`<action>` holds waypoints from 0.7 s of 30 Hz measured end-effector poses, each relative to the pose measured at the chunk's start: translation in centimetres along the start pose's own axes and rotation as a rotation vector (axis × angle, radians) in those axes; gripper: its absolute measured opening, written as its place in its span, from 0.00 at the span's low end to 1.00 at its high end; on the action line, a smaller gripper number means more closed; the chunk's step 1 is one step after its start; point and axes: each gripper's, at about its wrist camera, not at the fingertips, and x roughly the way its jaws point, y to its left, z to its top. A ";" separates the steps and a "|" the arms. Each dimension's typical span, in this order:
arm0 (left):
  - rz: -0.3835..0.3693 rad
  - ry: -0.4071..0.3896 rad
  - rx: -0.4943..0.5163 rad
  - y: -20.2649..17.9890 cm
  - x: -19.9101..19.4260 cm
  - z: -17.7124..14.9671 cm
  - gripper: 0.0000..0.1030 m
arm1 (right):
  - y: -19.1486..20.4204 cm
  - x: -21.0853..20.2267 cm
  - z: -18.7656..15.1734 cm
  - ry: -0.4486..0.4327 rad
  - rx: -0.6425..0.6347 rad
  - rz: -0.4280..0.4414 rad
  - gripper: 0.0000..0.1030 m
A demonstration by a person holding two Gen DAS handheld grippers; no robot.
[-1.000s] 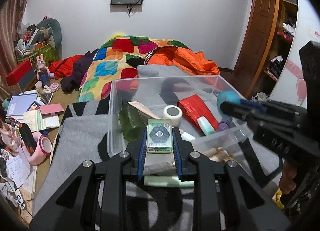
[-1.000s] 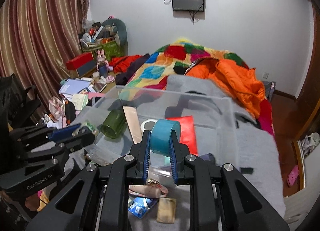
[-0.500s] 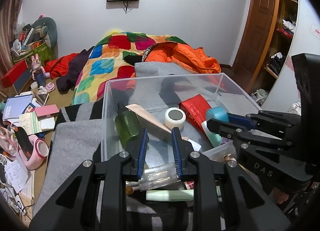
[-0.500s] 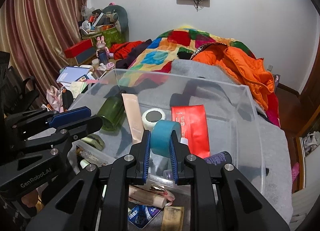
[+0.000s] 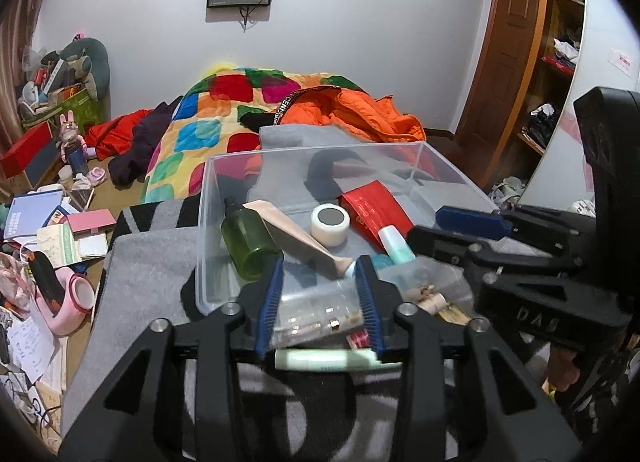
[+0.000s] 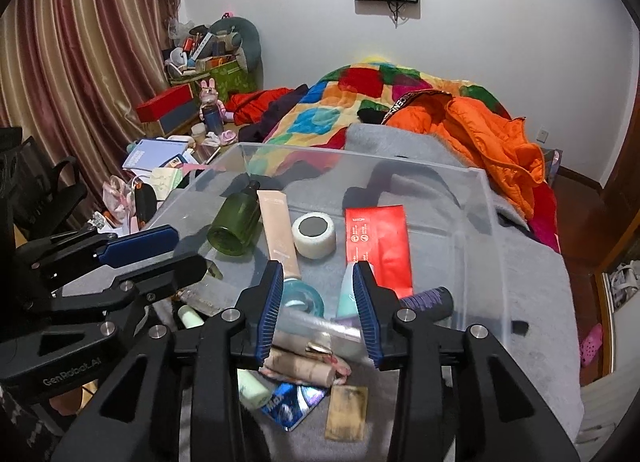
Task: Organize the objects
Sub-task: 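Withdraw both open tools from the clear box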
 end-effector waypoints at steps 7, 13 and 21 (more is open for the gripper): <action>-0.004 -0.009 0.018 -0.5 -2.3 -1.5 0.55 | -0.8 -3.1 -1.1 -0.043 0.020 -0.014 0.42; -0.021 0.046 0.030 -1.1 -1.8 -3.0 0.57 | -1.1 -4.2 -3.0 -0.033 0.026 -0.020 0.45; -0.058 0.155 0.107 -3.0 1.3 -5.1 0.61 | -2.0 -2.9 -6.4 0.054 0.030 -0.027 0.47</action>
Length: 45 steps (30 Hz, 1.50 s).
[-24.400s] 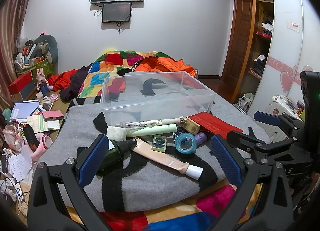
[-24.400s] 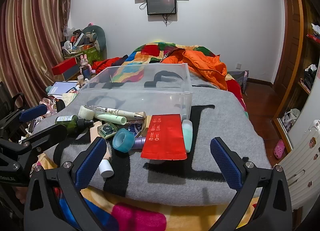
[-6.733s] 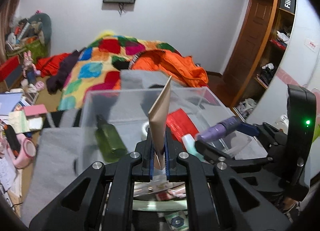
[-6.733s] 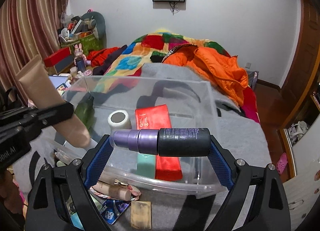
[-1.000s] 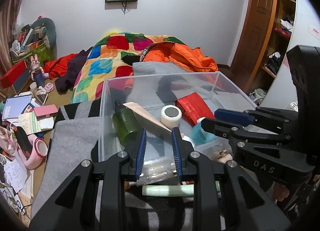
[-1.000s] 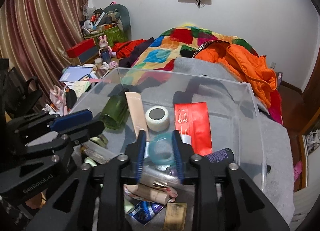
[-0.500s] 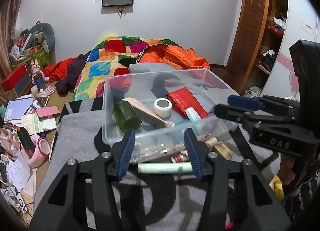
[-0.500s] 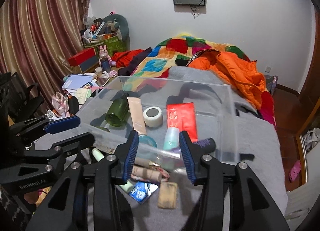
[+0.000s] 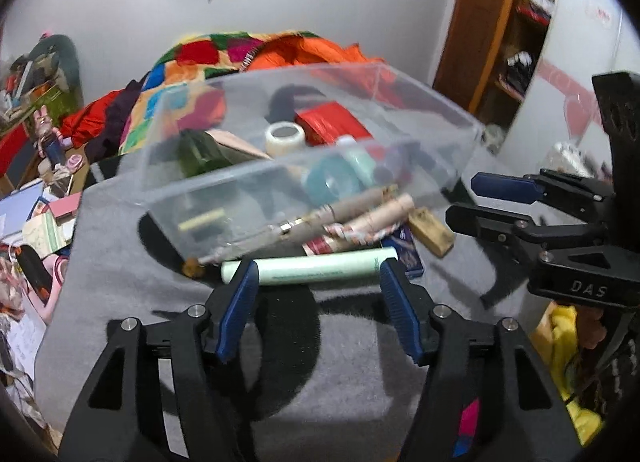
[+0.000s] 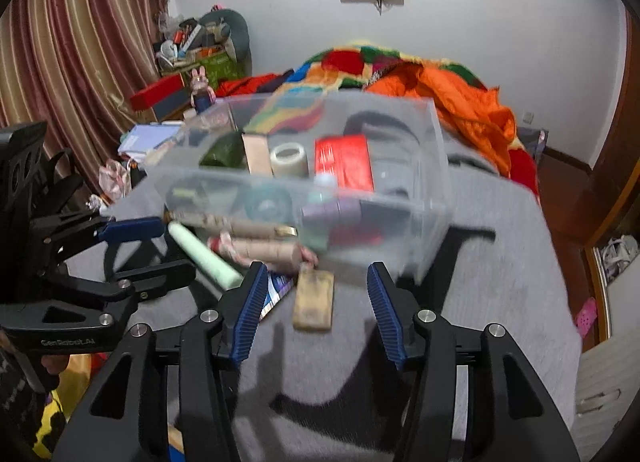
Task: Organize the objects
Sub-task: 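Withdraw both open tools from the clear box, then grasp the pale green tube with the left tool while the right tool grasps the beige soap bar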
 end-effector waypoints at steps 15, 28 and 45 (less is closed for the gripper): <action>-0.064 0.097 0.208 -1.3 2.7 0.9 0.74 | -0.9 2.8 -1.9 0.078 0.038 0.017 0.47; -0.089 0.155 0.237 -0.7 0.2 -1.7 0.66 | 0.0 3.4 -1.9 0.070 0.015 -0.013 0.36; -0.007 0.091 0.222 2.5 -2.2 -3.1 0.68 | 0.1 2.9 -2.0 0.074 0.044 0.030 0.36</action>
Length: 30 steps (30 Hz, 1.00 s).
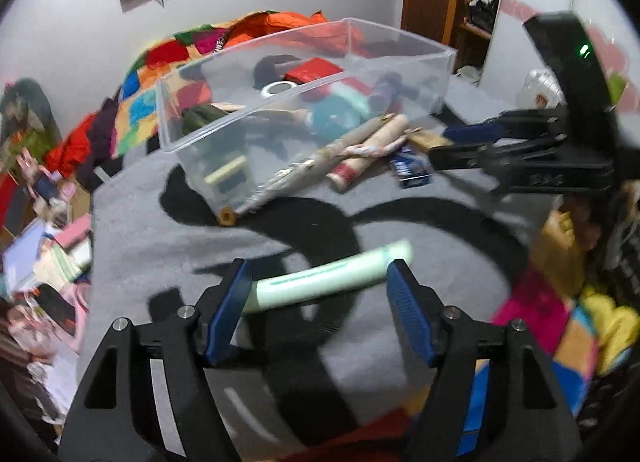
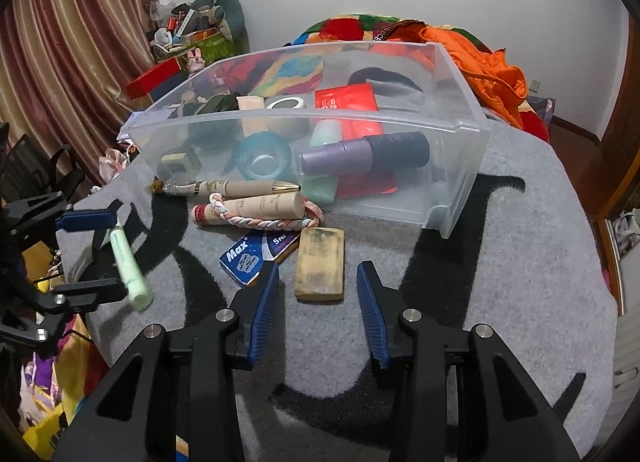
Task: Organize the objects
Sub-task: 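Grasp the pale green tube with the left tool while the right tool grasps the beige soap bar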
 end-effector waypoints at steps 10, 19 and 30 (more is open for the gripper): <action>-0.073 0.020 -0.036 0.3 1.1 0.0 0.31 | 0.1 0.4 0.1 -0.009 -0.001 -0.032 0.36; -0.041 0.012 -0.084 -1.2 0.4 -0.3 0.14 | 0.4 0.1 -0.5 -0.037 -0.020 -0.093 0.21; 0.002 -0.081 -0.178 -1.4 -1.6 -0.3 0.14 | -0.2 -3.1 -0.9 -0.092 0.034 -0.064 0.21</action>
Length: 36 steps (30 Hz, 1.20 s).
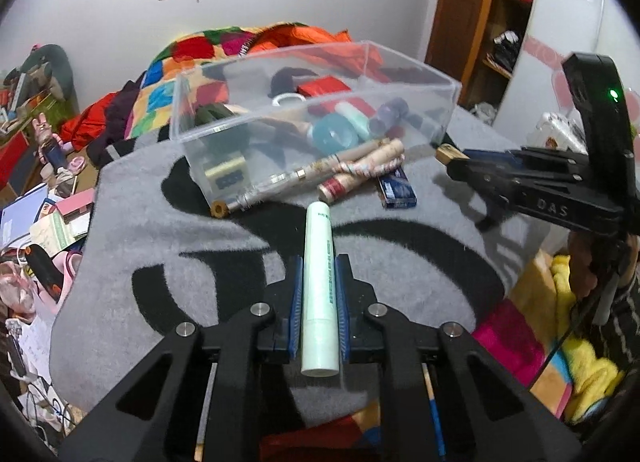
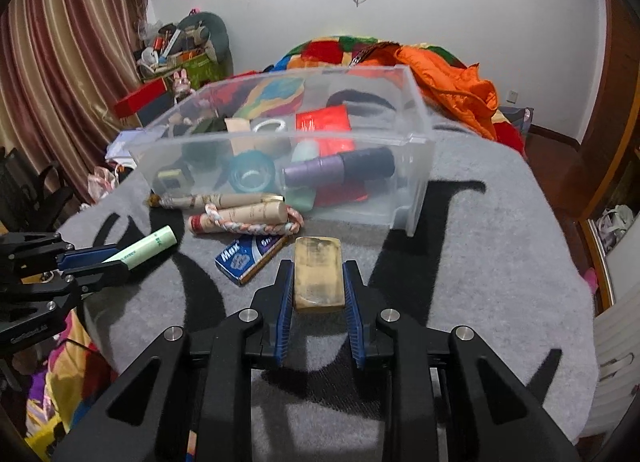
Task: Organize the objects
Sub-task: 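Grasp the pale green tube with the left tool while the right tool grasps the beige soap bar, then carry the pale green tube and beige soap bar into the clear box and release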
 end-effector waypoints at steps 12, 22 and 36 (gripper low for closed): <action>-0.017 -0.138 -0.056 0.0 -2.9 3.0 0.14 | 0.6 -2.9 2.4 -0.092 -0.012 0.011 0.21; -0.024 -0.199 -0.113 1.5 -3.7 5.7 0.14 | 1.3 -3.5 5.0 -0.140 -0.044 0.006 0.21; -0.019 -0.168 -0.155 3.8 -0.5 9.5 0.14 | 1.3 0.2 8.1 -0.120 -0.051 -0.002 0.21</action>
